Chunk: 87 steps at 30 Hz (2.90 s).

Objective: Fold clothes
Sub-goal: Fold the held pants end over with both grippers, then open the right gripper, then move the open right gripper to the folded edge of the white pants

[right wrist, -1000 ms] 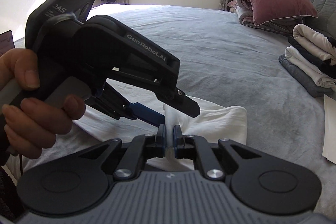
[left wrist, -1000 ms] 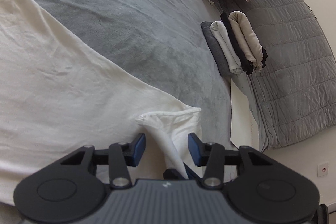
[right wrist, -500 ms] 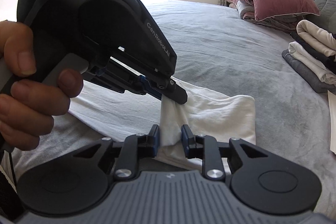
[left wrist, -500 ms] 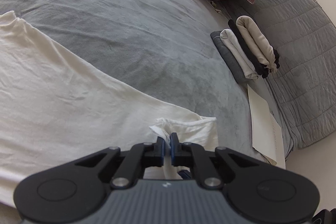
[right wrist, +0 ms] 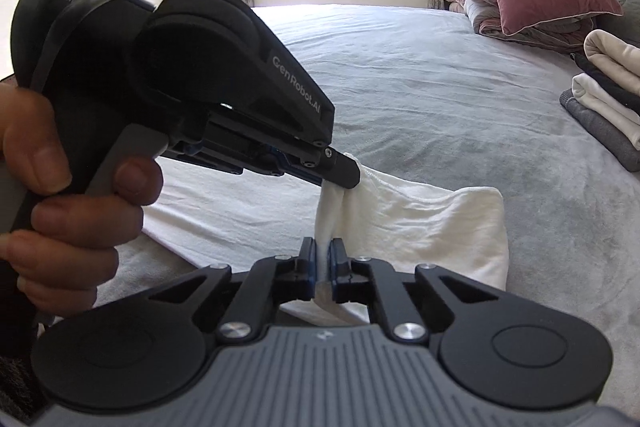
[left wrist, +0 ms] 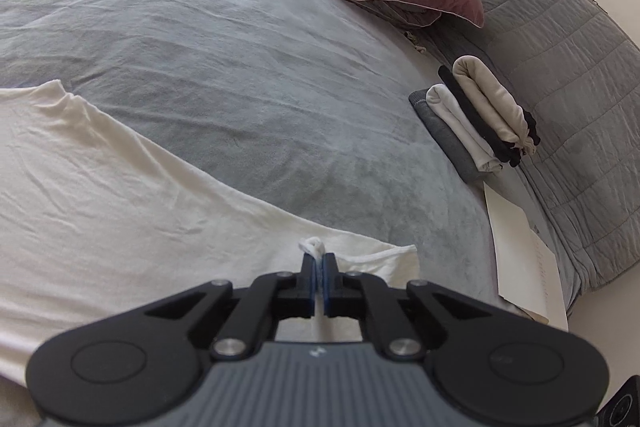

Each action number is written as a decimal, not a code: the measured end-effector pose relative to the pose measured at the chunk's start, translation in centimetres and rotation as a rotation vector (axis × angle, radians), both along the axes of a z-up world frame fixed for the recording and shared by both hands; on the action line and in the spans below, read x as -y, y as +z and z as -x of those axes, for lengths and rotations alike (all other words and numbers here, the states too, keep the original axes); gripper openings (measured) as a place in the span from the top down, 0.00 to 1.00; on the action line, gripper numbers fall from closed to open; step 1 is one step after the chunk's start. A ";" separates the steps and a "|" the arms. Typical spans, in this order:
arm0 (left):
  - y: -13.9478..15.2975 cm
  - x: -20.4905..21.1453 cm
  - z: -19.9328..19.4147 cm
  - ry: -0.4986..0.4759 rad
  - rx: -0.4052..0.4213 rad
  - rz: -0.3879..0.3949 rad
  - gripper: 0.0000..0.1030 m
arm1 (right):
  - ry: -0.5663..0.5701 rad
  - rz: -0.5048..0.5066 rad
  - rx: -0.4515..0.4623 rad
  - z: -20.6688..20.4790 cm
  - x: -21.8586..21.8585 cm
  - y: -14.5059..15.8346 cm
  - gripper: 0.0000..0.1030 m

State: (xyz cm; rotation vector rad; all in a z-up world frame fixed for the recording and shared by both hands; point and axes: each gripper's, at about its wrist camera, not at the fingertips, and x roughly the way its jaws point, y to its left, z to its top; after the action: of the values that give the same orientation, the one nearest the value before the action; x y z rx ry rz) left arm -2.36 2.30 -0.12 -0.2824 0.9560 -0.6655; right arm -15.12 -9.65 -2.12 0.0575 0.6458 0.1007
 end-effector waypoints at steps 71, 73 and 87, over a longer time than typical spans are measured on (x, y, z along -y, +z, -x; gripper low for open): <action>3.9 -34.3 -8.0 0.425 0.176 -0.285 0.96 | 0.490 -0.640 -0.172 -19.0 -25.1 -0.7 0.82; 3.4 -33.6 -7.6 0.385 0.197 -0.273 0.96 | 0.470 -0.608 -0.166 -18.4 -23.7 -0.5 0.82; -0.2 -32.5 -9.8 0.520 0.233 -0.304 0.94 | 0.269 -0.415 -0.082 -14.5 -9.7 0.9 0.80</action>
State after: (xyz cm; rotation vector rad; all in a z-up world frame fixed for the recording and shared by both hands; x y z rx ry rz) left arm 7.43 34.82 -0.32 -0.1671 0.7052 -0.0695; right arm -0.60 0.04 -1.21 0.3770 0.7041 0.4939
